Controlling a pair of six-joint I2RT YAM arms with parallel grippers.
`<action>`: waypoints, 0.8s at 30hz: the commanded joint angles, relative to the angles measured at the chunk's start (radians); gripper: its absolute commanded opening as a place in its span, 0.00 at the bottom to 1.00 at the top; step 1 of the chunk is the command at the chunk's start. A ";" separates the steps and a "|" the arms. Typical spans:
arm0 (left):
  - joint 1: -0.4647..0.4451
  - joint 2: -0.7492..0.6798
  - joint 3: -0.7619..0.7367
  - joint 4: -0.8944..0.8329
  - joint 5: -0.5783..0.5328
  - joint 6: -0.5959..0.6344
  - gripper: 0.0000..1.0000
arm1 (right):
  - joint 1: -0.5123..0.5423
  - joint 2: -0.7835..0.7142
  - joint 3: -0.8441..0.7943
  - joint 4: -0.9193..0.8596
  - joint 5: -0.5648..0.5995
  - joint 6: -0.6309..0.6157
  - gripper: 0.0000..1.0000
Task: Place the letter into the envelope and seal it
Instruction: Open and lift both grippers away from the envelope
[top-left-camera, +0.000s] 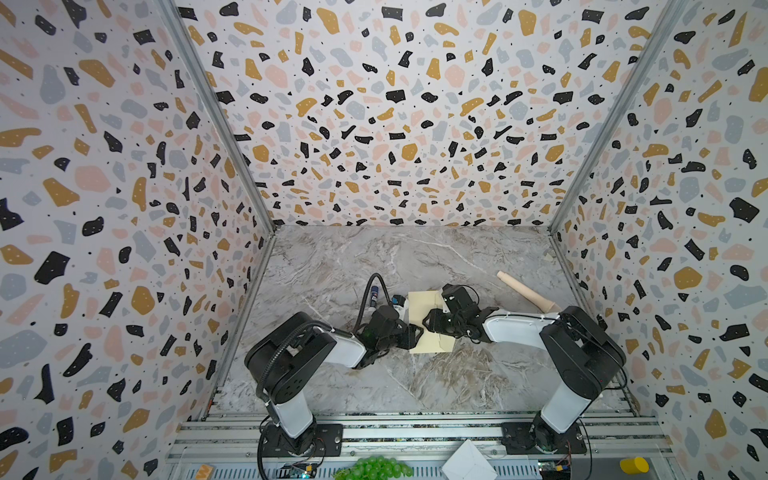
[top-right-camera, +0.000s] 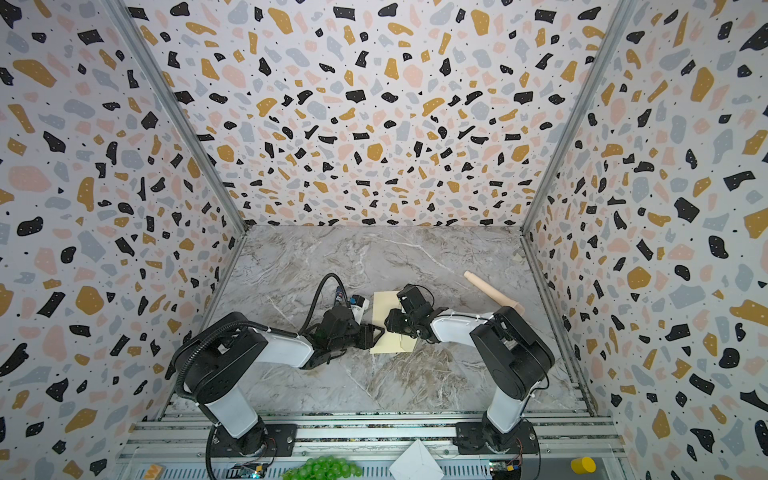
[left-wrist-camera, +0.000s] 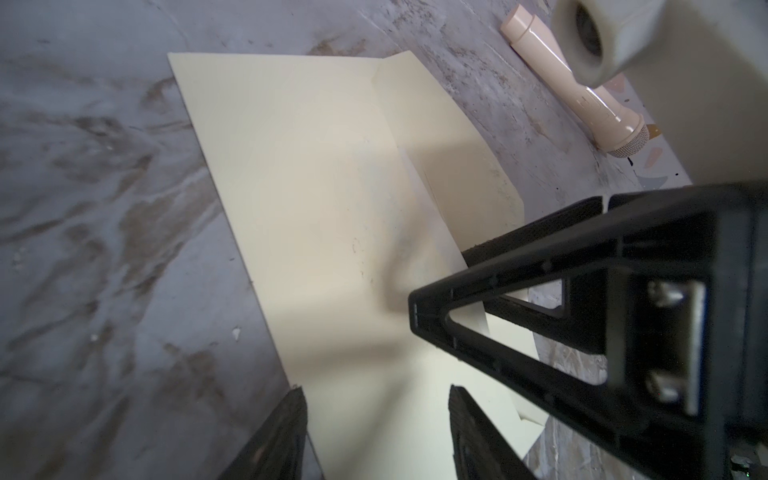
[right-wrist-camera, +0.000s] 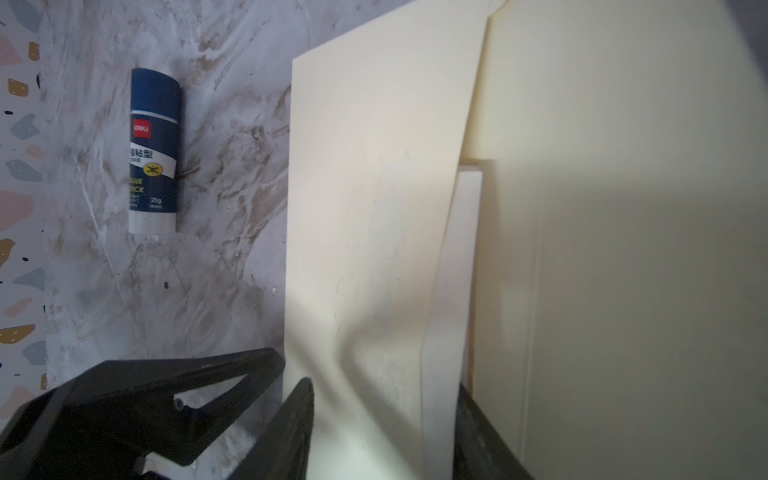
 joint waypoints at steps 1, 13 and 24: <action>-0.014 -0.046 -0.009 -0.018 -0.014 0.019 0.58 | 0.009 -0.028 0.022 -0.084 0.016 -0.032 0.51; 0.009 -0.430 0.057 -0.333 -0.188 0.172 0.80 | -0.010 -0.290 0.141 -0.311 0.236 -0.227 0.61; 0.041 -0.697 0.148 -0.603 -0.472 0.305 1.00 | -0.134 -0.648 0.027 -0.288 0.266 -0.412 0.96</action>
